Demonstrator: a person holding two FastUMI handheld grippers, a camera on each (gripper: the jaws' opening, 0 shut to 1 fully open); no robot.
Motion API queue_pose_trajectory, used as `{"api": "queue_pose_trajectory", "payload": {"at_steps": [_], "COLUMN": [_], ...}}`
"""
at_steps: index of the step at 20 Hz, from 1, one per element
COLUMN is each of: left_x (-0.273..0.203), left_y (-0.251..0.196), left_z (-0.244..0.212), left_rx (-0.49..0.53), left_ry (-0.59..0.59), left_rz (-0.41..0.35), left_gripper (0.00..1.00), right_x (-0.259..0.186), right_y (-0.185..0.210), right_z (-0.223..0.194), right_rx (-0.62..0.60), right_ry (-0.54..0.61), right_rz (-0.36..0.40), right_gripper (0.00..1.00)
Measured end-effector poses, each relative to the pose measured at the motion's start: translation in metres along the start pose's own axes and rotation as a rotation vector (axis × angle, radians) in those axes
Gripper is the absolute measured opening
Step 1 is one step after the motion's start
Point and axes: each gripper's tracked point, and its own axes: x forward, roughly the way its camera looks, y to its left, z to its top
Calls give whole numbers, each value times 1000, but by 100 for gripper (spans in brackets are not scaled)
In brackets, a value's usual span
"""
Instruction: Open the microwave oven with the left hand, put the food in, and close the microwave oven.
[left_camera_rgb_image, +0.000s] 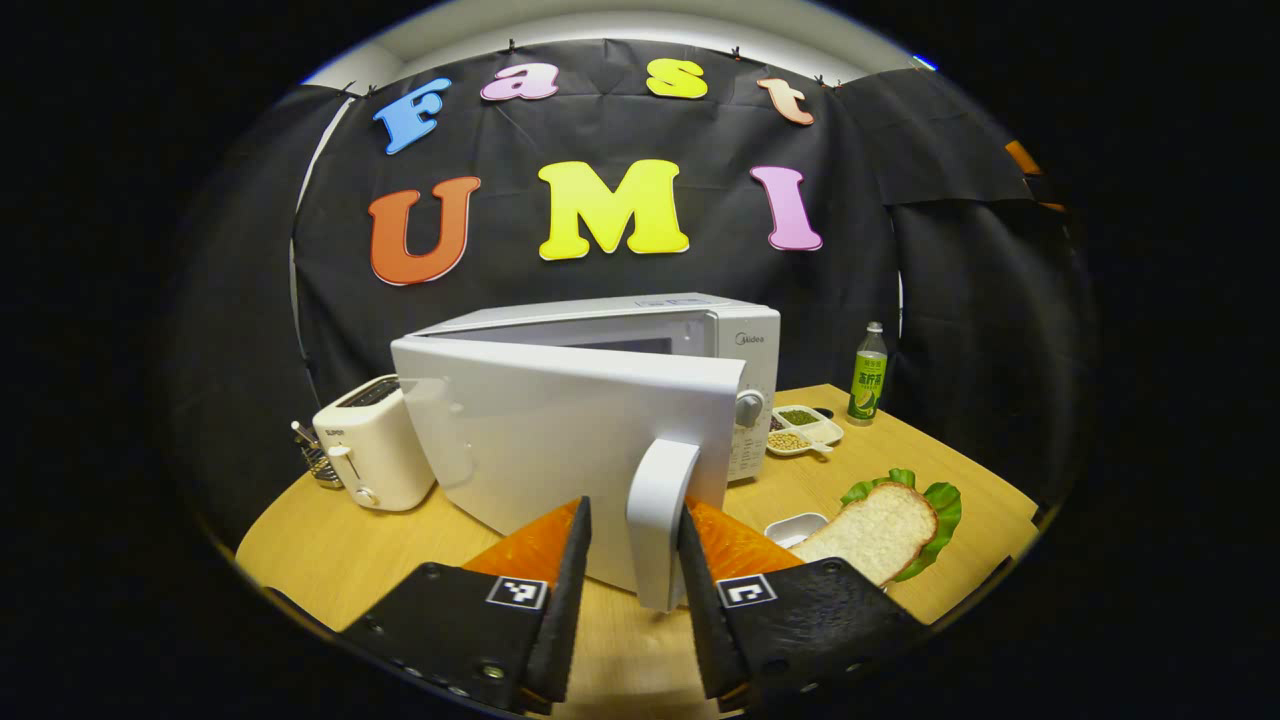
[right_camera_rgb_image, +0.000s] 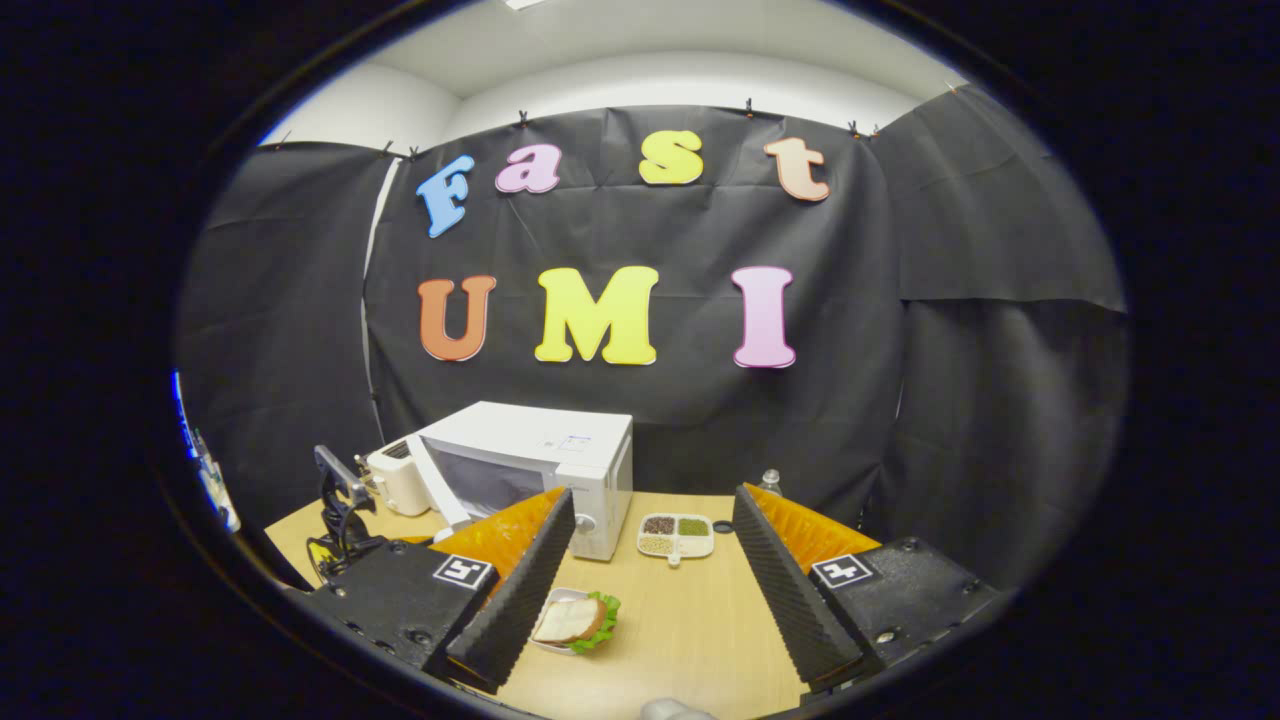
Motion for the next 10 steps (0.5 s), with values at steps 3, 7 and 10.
{"api": "queue_pose_trajectory", "payload": {"at_steps": [3,7,10], "left_x": [-9,-21,-34], "left_y": [14,30,43], "left_z": [-2,-3,-6], "left_rx": [19,-8,14], "left_ry": [-2,2,4], "left_rz": [25,43,58], "left_gripper": [66,98,96], "right_x": [-3,-7,-7], "right_y": [5,11,18], "right_z": [2,5,2], "right_rx": [19,11,10], "right_ry": [-10,-24,-18], "right_rz": [6,7,10], "right_gripper": [93,93,93]}}
